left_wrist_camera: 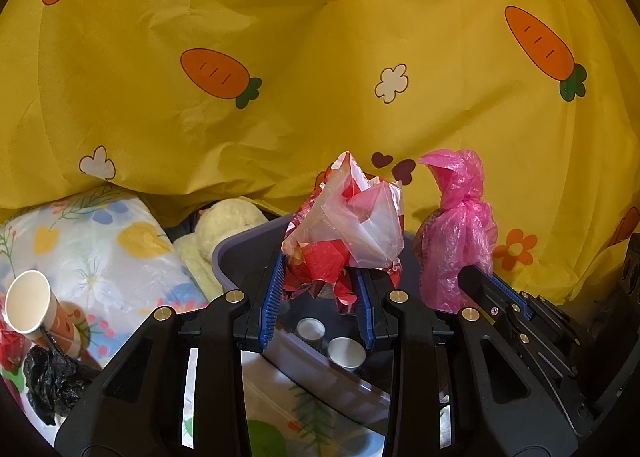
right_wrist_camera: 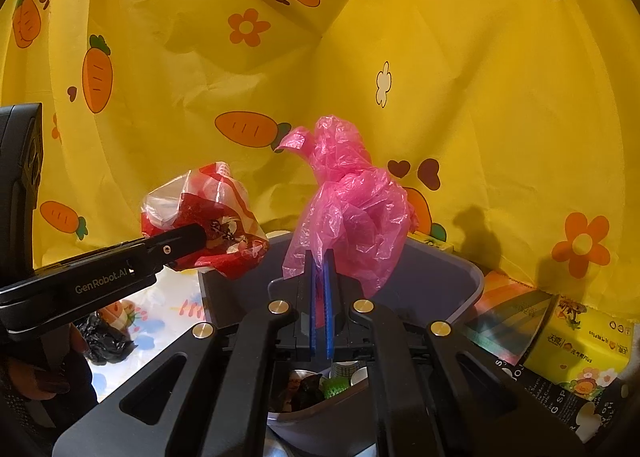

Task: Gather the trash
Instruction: 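Carry the pink bag and wrapper over the grey bin and open both grippers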

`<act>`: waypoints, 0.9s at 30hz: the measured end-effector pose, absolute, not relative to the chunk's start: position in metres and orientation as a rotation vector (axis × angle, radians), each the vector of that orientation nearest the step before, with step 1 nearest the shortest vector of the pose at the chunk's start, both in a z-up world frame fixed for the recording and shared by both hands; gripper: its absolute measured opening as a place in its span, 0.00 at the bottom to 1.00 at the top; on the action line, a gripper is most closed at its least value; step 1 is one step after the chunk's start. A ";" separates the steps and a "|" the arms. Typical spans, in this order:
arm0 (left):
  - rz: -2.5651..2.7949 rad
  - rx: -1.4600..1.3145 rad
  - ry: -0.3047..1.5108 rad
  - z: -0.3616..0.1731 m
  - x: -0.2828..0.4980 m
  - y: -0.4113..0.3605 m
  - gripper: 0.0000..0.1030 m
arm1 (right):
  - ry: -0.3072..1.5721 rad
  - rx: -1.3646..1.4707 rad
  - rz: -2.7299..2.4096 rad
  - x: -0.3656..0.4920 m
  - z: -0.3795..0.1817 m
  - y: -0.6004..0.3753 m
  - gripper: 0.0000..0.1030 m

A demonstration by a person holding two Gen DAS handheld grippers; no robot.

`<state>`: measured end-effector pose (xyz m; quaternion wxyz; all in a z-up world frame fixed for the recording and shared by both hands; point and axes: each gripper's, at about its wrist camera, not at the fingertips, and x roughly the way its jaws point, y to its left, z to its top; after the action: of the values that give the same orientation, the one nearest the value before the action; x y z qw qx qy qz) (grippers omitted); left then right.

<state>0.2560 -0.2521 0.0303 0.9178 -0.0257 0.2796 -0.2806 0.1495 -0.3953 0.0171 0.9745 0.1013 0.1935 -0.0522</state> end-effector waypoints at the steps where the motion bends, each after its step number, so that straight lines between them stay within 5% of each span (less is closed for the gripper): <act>1: -0.580 -0.057 0.578 0.030 0.257 -0.253 0.30 | 0.392 0.205 -0.105 0.150 0.017 -0.395 0.04; 23: -0.622 -0.083 0.611 0.020 0.268 -0.263 0.33 | 0.419 0.205 -0.112 0.159 0.011 -0.397 0.05; 27: -0.641 -0.097 0.609 0.020 0.269 -0.263 0.42 | 0.425 0.209 -0.112 0.161 0.008 -0.398 0.05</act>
<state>0.2686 -0.2631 0.0198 0.9028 -0.0471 0.2946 -0.3099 0.1606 -0.3981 0.0083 0.9705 0.1036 0.2105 -0.0557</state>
